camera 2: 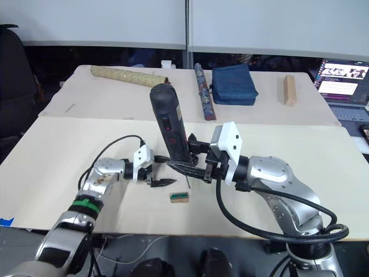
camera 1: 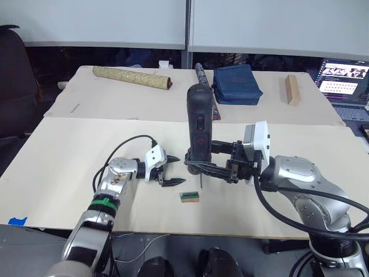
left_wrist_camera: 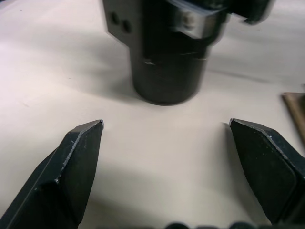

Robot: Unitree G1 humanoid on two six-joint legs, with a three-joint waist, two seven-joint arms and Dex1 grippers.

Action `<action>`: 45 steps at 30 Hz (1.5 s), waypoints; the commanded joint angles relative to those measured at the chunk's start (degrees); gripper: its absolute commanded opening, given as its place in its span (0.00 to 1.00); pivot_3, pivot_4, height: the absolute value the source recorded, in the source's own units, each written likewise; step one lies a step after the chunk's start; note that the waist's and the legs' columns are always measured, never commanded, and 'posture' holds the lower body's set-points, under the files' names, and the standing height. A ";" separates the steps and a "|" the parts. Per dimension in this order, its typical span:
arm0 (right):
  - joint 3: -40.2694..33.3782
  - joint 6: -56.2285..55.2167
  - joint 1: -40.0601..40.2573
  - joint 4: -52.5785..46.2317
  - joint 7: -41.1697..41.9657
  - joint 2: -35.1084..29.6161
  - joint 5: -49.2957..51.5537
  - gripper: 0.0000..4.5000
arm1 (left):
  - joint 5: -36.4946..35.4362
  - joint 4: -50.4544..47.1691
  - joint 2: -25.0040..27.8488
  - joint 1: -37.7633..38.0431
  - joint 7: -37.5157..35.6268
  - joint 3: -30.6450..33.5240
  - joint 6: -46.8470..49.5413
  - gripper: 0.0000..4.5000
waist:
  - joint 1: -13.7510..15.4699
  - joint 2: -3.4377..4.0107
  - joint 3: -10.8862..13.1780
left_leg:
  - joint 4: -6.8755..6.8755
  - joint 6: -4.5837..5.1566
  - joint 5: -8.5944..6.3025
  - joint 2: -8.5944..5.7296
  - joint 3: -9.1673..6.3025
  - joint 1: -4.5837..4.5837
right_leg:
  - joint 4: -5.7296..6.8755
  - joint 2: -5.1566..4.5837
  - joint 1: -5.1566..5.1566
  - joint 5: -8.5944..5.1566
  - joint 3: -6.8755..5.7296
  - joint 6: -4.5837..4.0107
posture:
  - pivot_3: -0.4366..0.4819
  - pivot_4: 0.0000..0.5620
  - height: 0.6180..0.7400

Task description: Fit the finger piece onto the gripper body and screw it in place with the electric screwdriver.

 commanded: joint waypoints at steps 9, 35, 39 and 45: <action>-1.64 -1.09 -0.66 -2.21 0.31 0.40 2.29 0.43 | -0.26 -6.68 -3.95 2.25 8.54 -1.91 5.47 1.00 | -0.05 0.00 0.00 | -0.02 0.00 0.00 0.00 -0.01 0.01 | -0.01 0.03 0.01 0.00 -0.05 0.00 | 0.48 0.27 1.00; -1.73 -0.80 -1.13 -2.92 -0.38 0.23 2.57 0.43 | -0.14 -1.95 -6.59 -0.33 11.23 -3.05 2.62 0.88 | 0.21 0.00 0.00 | 0.00 0.00 0.00 -0.02 0.00 0.01 | 0.00 0.01 0.03 0.00 -0.06 0.00 | 0.48 0.27 1.00; -1.89 -0.73 -1.07 -3.03 -0.55 -0.10 2.90 0.43 | -0.50 -1.18 -6.98 -1.05 11.28 -2.79 2.51 0.52 | 0.31 0.00 0.00 | 0.00 0.00 0.00 -0.03 0.00 0.01 | 0.00 0.01 0.03 0.00 -0.07 0.00 | 0.48 0.27 1.00; -1.72 -0.80 -1.23 -2.86 -0.67 -0.25 3.07 0.43 | -1.93 -2.22 -5.66 -1.09 8.38 -2.27 3.02 0.81 | 0.37 0.00 0.00 | 0.00 0.00 0.00 -0.03 0.00 0.01 | 0.00 0.01 0.03 0.00 -0.07 0.00 | 0.48 0.27 1.00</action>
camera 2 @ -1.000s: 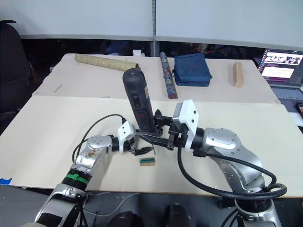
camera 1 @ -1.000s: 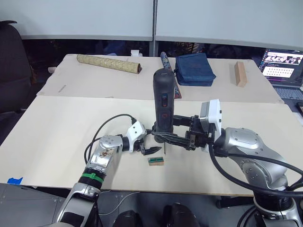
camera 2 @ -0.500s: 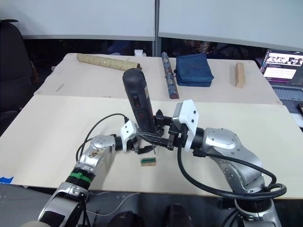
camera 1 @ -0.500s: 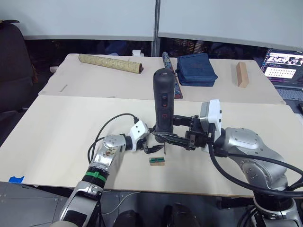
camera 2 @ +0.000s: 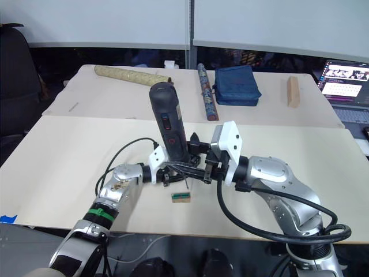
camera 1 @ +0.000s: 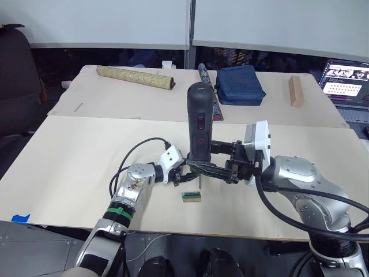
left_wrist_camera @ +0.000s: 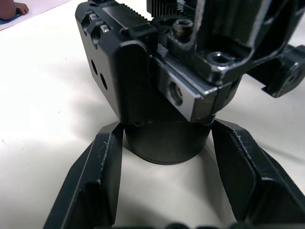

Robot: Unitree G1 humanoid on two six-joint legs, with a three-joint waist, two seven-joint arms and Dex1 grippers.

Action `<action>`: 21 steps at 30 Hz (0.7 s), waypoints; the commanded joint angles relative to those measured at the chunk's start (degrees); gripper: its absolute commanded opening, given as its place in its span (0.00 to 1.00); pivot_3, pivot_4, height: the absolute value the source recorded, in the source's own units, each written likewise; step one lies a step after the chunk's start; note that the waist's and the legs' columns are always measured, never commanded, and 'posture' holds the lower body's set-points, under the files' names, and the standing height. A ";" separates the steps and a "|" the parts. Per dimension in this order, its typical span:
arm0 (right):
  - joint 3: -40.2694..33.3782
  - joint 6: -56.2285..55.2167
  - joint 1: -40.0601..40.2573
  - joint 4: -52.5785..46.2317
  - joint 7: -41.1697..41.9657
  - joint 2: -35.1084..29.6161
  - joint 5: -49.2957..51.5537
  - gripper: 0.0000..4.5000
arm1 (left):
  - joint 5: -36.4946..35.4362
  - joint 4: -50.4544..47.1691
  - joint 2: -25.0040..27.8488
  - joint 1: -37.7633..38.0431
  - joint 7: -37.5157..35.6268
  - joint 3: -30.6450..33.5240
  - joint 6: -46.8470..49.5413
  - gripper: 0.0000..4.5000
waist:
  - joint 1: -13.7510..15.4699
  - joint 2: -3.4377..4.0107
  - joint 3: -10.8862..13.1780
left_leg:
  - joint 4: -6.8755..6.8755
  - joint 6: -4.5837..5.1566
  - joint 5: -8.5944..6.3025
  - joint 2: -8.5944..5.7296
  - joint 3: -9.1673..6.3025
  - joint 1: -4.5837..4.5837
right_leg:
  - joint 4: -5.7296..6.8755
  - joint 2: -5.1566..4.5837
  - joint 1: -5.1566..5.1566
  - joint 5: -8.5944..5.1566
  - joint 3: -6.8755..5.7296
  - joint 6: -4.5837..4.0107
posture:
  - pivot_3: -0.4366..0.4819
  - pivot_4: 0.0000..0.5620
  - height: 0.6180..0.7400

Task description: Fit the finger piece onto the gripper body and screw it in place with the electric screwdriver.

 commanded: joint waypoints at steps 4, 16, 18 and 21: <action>-1.63 -0.98 -1.44 -2.39 -0.03 -0.18 1.37 0.43 | -1.56 0.84 1.28 -2.65 -2.85 0.56 -0.67 1.00 | -0.14 0.00 0.00 | -0.01 0.00 0.00 0.01 0.00 0.00 | 0.00 0.01 0.00 0.00 -0.01 0.00 | 0.48 0.27 1.00; -1.22 -1.28 -2.31 -1.69 0.14 0.01 0.96 0.43 | -0.94 14.43 2.21 -10.07 -11.42 0.30 -12.82 1.00 | -0.49 0.00 0.00 | -0.02 0.00 0.00 -0.02 0.01 -0.01 | -0.04 0.04 0.00 0.00 -0.04 0.00 | 0.48 0.27 1.00; -1.30 -1.30 -2.23 -1.78 0.16 -0.07 0.95 0.43 | -0.84 16.30 2.22 -10.89 -11.59 0.60 -13.77 1.00 | -0.49 0.00 0.00 | -0.01 0.00 0.00 -0.02 0.00 -0.01 | -0.03 0.03 0.00 0.00 -0.04 0.00 | 0.48 0.27 1.00; -1.36 -1.30 -2.15 -1.85 0.13 -0.09 0.97 0.43 | -1.18 17.77 1.91 -11.47 -12.14 0.80 -14.80 1.00 | -0.48 0.00 0.00 | -0.01 0.00 0.00 -0.02 0.00 -0.02 | -0.03 0.02 0.00 0.00 -0.04 0.00 | 0.48 0.27 1.00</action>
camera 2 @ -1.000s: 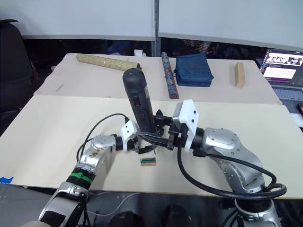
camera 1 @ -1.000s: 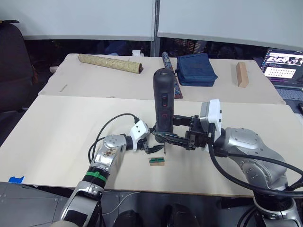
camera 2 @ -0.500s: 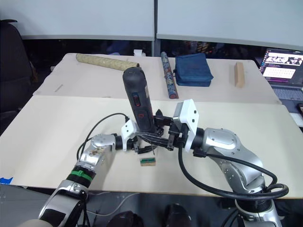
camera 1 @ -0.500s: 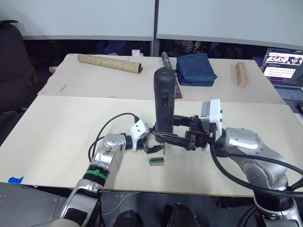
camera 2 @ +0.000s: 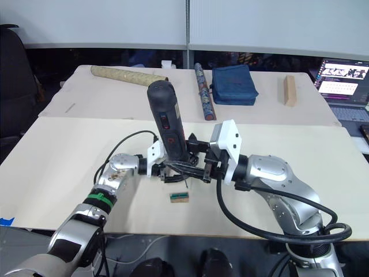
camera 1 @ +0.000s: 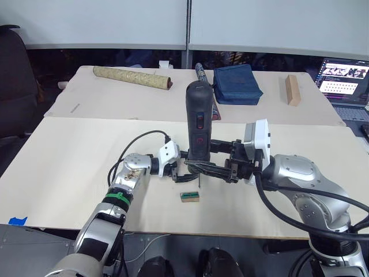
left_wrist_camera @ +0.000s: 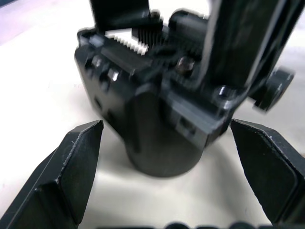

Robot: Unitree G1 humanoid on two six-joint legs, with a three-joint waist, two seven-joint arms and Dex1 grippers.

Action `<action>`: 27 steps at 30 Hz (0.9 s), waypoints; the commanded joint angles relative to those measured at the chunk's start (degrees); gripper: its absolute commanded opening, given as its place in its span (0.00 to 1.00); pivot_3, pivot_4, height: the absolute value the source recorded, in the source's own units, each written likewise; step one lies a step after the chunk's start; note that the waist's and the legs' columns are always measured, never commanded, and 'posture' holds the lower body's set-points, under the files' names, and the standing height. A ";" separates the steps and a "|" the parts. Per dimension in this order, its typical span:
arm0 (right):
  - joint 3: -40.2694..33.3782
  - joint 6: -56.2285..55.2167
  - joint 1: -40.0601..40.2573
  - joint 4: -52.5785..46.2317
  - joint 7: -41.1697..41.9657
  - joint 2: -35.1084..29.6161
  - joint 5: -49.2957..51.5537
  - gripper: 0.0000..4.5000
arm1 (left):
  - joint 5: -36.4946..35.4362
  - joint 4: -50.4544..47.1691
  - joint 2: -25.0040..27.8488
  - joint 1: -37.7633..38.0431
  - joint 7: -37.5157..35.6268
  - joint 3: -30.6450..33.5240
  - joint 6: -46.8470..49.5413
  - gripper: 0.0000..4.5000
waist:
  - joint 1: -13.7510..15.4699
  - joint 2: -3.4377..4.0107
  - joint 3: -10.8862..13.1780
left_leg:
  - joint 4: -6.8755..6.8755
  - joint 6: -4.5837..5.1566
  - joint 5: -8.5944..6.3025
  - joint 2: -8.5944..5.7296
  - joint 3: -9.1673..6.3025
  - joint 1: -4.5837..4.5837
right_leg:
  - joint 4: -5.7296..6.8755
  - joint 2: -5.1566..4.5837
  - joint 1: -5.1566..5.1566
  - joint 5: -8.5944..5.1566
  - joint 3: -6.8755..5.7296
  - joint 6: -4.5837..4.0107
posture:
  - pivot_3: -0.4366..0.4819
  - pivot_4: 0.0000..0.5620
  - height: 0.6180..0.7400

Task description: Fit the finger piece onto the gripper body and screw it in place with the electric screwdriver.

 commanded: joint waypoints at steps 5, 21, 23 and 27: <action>-1.72 -1.19 -1.37 -1.95 -0.02 -0.11 1.02 0.43 | -0.47 0.92 -0.59 -1.20 -1.31 0.97 -2.72 1.00 | -0.02 0.00 0.00 | -0.01 0.00 0.00 0.00 0.00 -0.01 | -0.01 0.01 0.00 0.00 -0.01 0.00 | 0.48 0.27 1.00; -2.49 1.48 -5.11 -1.87 -1.96 0.71 3.97 0.43 | 2.56 -4.64 -3.82 1.30 5.10 -1.04 0.22 0.51 | 0.32 0.00 0.00 | 0.03 0.00 0.00 -0.01 -0.03 -0.02 | 0.00 -0.03 0.00 0.00 0.00 0.00 | 0.48 0.27 1.00; -2.60 3.15 -7.24 -1.85 -3.50 1.44 5.47 0.43 | 3.17 -6.78 -4.63 1.73 6.11 -1.88 2.12 0.51 | 0.48 0.00 0.00 | 0.05 0.00 0.00 -0.02 -0.05 -0.03 | 0.01 -0.04 0.02 0.00 0.02 0.00 | 0.48 0.27 1.00; -1.98 5.57 -11.54 -1.05 -6.30 2.09 5.68 0.43 | 3.48 -8.58 -4.51 2.26 7.19 -1.98 3.91 0.51 | 0.56 0.00 0.00 | 0.06 0.00 0.00 -0.02 -0.09 -0.06 | 0.02 -0.03 0.02 0.00 -0.02 0.00 | 0.48 0.27 1.00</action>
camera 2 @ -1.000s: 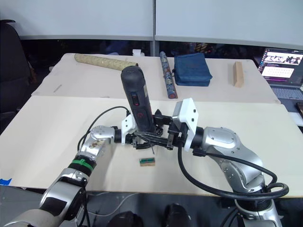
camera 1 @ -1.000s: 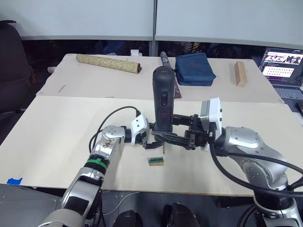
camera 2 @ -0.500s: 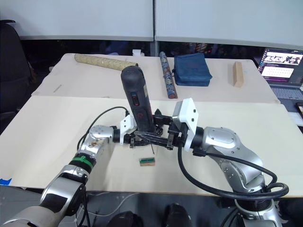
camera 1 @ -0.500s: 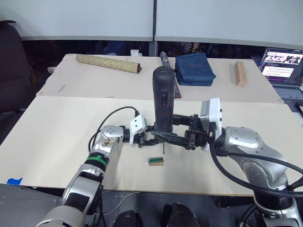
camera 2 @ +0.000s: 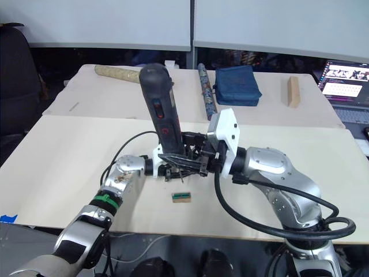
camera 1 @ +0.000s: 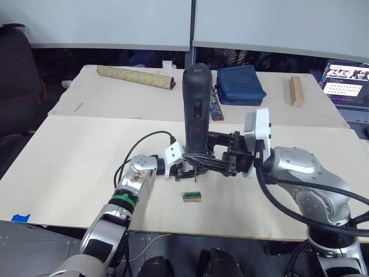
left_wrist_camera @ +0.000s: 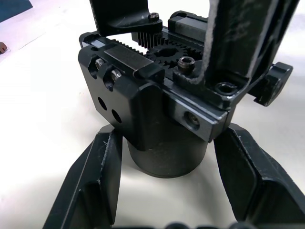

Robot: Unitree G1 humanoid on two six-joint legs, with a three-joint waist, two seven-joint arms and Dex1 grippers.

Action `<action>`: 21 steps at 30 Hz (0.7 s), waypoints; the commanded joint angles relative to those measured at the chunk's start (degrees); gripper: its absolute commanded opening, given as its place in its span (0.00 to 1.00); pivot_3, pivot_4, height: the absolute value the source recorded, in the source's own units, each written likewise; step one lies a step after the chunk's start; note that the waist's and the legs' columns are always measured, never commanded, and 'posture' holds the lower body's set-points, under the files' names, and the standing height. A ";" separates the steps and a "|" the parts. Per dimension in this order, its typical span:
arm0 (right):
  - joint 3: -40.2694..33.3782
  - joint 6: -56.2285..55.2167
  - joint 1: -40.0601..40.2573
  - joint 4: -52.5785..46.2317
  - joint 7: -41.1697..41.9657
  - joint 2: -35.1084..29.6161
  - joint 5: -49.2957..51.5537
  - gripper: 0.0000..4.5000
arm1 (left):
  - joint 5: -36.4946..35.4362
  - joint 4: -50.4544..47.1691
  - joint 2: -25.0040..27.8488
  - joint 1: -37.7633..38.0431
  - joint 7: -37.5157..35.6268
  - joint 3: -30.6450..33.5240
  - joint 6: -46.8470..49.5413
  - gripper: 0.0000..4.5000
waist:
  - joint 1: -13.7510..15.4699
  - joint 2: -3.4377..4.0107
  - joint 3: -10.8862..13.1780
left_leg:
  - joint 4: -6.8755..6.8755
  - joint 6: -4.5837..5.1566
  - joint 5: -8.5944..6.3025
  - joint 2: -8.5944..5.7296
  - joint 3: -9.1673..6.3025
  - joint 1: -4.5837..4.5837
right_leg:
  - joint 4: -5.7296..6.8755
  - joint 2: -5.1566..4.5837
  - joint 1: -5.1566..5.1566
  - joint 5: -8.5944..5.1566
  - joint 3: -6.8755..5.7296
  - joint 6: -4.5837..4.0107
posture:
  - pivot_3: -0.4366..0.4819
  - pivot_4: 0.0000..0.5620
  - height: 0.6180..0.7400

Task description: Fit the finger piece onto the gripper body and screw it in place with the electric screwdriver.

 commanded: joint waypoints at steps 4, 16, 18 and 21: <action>-1.52 2.03 -7.25 1.38 -4.38 0.99 -0.11 0.43 | -0.22 -3.35 0.75 1.32 0.75 -0.28 2.14 0.51 | -0.28 0.00 0.00 | -0.03 0.00 0.00 0.01 0.00 0.00 | 0.01 0.01 0.00 0.00 -0.02 0.00 | 0.48 0.27 1.00; -0.40 0.06 -9.81 6.35 -3.86 2.36 -4.98 0.43 | -2.88 -7.27 1.85 3.64 0.21 0.62 5.73 0.51 | -0.86 0.00 0.00 | -0.05 -0.01 0.00 0.05 0.03 0.02 | 0.04 0.03 -0.01 0.00 -0.01 0.00 | 0.48 0.27 1.00; -0.43 0.13 -10.20 6.70 -3.82 2.91 -5.19 0.43 | -2.81 -7.50 1.92 3.79 0.38 0.61 5.77 0.51 | -0.91 0.00 0.00 | -0.05 -0.01 0.00 0.05 0.04 0.02 | 0.04 0.03 -0.01 0.00 -0.01 0.00 | 0.48 0.27 1.00; -0.19 0.10 -10.65 7.06 -3.73 3.54 -5.74 0.43 | -2.75 -7.82 1.95 4.00 0.57 0.61 5.86 0.51 | -0.91 0.00 0.00 | -0.05 -0.01 0.00 0.05 0.03 0.02 | 0.06 0.03 -0.01 0.00 -0.01 0.00 | 0.48 0.27 1.00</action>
